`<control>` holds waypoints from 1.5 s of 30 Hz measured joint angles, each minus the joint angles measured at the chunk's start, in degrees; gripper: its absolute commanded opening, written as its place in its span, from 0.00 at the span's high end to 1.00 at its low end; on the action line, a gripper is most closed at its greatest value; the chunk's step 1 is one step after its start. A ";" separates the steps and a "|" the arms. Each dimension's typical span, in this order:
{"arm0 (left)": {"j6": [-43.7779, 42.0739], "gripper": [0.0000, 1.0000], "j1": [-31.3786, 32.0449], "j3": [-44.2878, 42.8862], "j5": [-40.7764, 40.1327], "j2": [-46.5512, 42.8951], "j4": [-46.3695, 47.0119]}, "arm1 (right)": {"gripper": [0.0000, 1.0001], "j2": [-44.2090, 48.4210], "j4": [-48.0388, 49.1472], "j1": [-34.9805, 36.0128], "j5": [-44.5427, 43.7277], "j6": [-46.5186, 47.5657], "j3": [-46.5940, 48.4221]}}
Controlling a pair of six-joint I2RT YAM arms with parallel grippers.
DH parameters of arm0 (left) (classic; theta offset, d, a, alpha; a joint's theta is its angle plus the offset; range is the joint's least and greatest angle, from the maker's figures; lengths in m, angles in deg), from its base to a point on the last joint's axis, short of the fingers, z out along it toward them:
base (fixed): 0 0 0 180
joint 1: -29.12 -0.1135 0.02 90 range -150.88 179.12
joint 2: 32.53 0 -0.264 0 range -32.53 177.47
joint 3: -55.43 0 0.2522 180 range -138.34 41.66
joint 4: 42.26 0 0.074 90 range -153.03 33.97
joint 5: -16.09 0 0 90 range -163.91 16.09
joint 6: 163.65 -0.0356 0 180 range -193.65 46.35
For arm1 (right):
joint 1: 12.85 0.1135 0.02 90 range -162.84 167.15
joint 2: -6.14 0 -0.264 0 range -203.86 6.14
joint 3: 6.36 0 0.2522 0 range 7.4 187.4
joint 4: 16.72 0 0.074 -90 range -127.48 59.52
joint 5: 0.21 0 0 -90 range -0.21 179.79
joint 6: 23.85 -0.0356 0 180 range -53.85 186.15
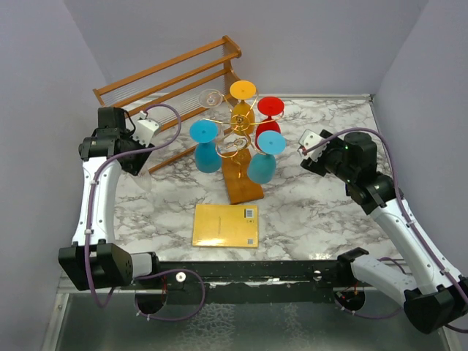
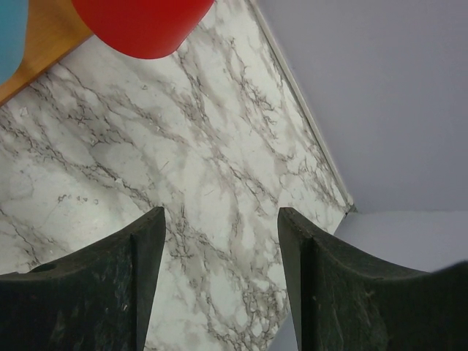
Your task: Place the wine glass upside down on the wine glass rack
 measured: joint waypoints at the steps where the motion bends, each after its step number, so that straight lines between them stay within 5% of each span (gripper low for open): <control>1: -0.22 0.58 0.00 0.00 0.24 0.48 -0.24 | 0.37 0.24 0.20 -0.26 0.22 -0.13 0.00; 22: -4.57 0.98 0.00 -3.93 5.35 6.80 -6.32 | 0.37 0.24 0.48 -2.36 3.15 -1.11 0.17; 37: -5.27 1.00 0.04 -34.10 10.08 9.38 -13.73 | 0.25 -3.61 -0.70 -8.33 1.31 -6.03 8.46; 45: 4.17 1.00 0.76 -46.60 16.46 8.68 -4.61 | 0.23 -11.30 -1.88 -8.70 -4.22 -11.98 19.98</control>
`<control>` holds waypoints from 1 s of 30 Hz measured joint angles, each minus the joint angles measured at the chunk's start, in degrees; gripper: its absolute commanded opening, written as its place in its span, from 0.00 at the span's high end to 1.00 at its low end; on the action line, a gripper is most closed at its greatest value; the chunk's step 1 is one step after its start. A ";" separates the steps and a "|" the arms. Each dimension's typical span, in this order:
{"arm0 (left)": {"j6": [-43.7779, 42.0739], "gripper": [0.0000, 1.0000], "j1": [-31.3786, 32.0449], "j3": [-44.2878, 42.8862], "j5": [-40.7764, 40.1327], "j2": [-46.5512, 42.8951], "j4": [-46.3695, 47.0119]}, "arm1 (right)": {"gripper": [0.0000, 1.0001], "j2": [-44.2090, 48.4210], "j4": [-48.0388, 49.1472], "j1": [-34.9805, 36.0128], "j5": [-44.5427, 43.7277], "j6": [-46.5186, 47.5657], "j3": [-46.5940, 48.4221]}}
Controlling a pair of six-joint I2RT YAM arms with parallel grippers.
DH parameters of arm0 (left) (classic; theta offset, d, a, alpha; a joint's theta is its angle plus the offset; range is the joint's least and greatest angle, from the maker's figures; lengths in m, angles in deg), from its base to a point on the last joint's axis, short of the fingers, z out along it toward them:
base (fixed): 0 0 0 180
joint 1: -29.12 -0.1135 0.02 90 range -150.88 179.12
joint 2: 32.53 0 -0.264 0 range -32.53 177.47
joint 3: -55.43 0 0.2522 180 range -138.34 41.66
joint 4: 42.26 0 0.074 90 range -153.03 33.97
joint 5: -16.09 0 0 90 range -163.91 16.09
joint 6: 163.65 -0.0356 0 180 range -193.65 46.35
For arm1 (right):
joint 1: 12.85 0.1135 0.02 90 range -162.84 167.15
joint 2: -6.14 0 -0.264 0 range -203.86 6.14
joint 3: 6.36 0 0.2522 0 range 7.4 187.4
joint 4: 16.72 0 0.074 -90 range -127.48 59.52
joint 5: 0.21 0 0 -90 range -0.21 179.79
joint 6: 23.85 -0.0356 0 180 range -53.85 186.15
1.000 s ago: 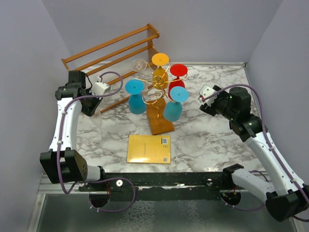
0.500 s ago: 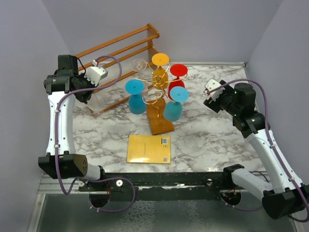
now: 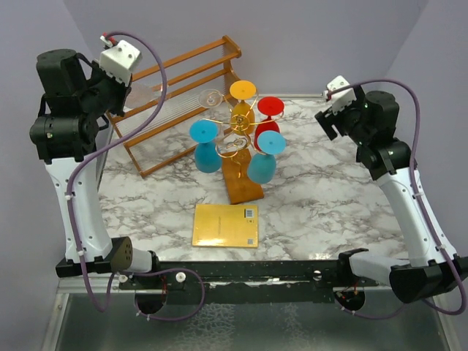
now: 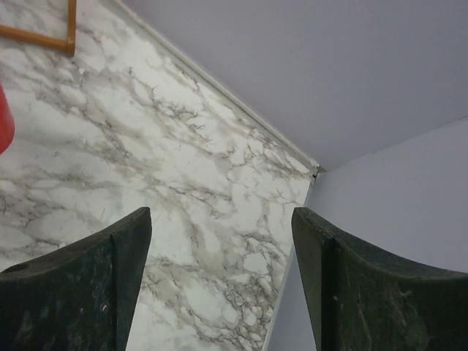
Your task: Place the wine glass upside down on the wine glass rack
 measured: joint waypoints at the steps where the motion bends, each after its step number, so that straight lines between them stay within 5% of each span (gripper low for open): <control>1: 1.75 1.00 0.00 -0.04 0.94 -0.44 2.19 | 0.23 -0.87 -0.31 0.00 -0.52 -0.94 1.81; 9: 21.27 1.00 0.00 2.62 12.74 -3.50 25.49 | 0.22 -4.57 -0.92 0.00 -0.52 -6.91 13.09; 18: 51.21 1.00 0.02 3.96 22.75 -0.24 49.37 | 0.24 -9.11 -2.64 0.00 11.08 -16.15 26.73; 30: 70.53 1.00 4.96 11.69 23.69 1.90 62.53 | 0.25 -16.28 -2.01 0.55 26.58 -31.54 35.34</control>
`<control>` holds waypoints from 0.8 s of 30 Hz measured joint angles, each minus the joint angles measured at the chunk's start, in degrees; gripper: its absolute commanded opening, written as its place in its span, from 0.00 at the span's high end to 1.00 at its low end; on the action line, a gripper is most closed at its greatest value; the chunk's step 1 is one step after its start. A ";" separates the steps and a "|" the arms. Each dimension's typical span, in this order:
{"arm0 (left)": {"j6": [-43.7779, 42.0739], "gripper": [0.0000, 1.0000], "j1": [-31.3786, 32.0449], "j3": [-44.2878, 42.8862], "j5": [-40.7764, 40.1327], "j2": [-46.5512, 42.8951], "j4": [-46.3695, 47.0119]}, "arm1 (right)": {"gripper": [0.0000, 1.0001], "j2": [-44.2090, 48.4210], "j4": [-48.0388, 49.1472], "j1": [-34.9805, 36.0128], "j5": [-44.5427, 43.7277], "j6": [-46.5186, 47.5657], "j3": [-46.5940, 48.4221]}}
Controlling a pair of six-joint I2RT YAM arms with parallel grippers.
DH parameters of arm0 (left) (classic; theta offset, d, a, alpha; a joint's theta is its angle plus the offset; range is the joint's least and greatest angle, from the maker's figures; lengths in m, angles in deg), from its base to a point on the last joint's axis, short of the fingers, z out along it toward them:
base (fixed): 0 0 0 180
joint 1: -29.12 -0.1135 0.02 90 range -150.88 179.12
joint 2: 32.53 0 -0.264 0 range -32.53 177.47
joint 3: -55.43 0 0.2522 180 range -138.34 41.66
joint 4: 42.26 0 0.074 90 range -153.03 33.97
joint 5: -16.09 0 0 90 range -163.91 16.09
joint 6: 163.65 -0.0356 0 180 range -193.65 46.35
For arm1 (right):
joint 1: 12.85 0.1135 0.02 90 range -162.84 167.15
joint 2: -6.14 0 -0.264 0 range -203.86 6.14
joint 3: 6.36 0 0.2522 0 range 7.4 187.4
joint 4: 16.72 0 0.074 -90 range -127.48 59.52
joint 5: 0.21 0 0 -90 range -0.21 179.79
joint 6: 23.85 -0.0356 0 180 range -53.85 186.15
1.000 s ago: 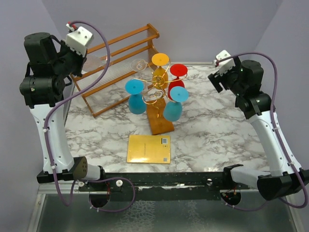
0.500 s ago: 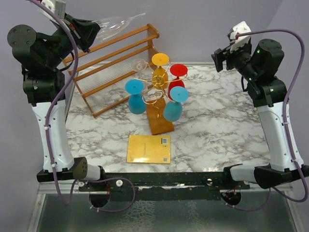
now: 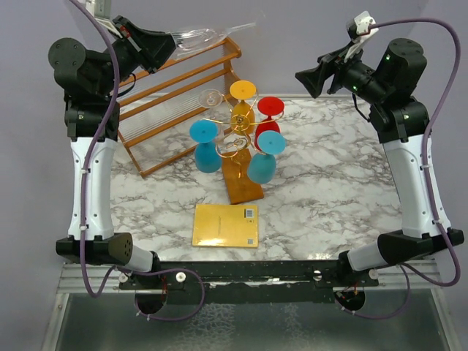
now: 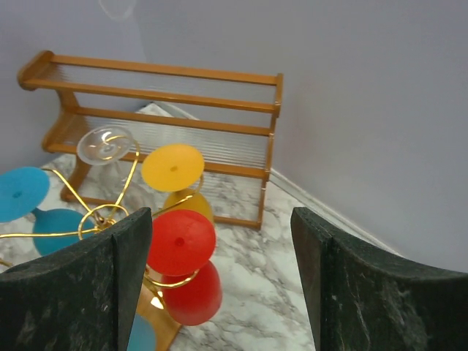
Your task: Place the wine glass upside down on the wine glass rack
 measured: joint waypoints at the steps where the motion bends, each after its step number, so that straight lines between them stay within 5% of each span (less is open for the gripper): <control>1: 0.33 1.00 0.66 0.55 0.00 0.00 0.24 | 0.25 -0.42 0.04 0.04 0.68 -0.83 0.24; 24: 4.22 1.00 8.57 13.86 0.07 -0.92 6.99 | 0.45 -3.43 5.03 2.12 6.62 -12.13 3.43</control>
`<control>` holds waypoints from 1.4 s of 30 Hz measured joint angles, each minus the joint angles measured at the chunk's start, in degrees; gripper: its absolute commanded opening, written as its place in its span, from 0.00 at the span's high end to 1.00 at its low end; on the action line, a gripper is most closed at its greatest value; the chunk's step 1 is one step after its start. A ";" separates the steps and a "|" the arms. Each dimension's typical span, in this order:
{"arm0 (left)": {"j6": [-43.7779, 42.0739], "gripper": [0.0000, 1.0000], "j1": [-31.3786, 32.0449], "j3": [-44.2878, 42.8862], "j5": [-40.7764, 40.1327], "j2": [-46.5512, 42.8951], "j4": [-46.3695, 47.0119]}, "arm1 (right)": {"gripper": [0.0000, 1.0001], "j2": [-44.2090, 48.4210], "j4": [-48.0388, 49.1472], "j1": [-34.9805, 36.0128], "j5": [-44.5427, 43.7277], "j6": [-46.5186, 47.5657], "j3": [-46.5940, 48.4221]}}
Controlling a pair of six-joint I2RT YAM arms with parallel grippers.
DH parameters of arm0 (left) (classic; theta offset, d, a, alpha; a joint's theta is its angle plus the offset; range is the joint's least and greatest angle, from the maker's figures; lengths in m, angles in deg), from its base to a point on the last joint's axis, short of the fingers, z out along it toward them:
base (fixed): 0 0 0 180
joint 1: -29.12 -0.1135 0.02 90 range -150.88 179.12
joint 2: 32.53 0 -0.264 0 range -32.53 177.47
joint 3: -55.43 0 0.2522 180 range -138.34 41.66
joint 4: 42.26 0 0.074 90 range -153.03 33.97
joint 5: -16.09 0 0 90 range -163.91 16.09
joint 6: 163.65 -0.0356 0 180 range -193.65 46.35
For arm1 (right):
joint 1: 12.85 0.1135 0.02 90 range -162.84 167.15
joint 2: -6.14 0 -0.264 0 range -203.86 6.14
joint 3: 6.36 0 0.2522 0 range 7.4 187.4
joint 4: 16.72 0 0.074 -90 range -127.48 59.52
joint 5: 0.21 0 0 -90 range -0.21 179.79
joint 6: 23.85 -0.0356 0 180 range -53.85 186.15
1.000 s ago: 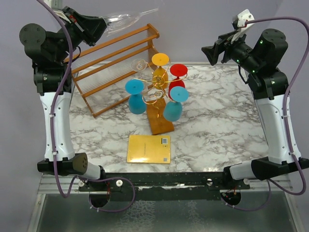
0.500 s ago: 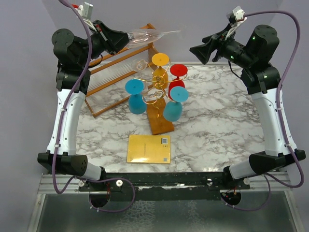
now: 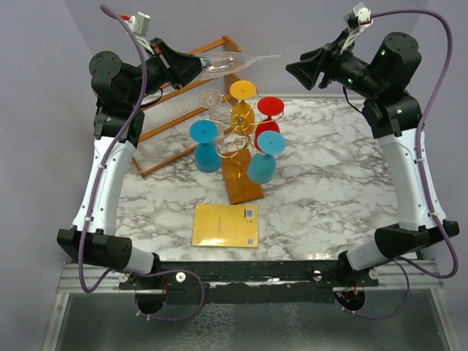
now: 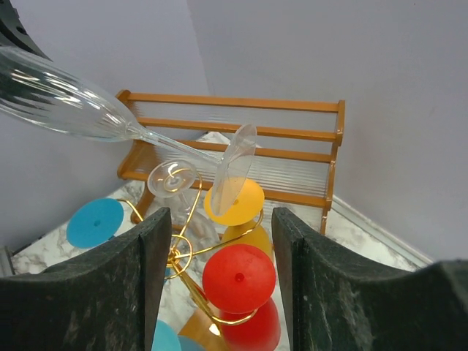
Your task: Place the wine glass upside down on the wine glass rack
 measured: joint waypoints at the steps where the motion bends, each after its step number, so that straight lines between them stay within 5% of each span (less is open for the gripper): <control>1: 0.04 1.00 0.17 0.24 0.09 -0.17 0.26 | 0.47 -0.26 0.00 0.09 0.00 -0.17 0.04; 11: 0.00 1.00 1.51 0.48 0.48 -0.37 1.11 | 0.66 -1.64 0.00 0.66 0.09 -1.86 0.04; 22: -0.98 0.99 2.19 0.48 0.55 -0.37 1.11 | 0.99 -2.27 0.35 0.90 -0.02 -3.50 0.09; 42: -13.46 0.39 2.34 0.37 -2.51 -2.43 -9.97 | 0.99 1.27 -0.07 1.09 -11.17 6.78 -3.96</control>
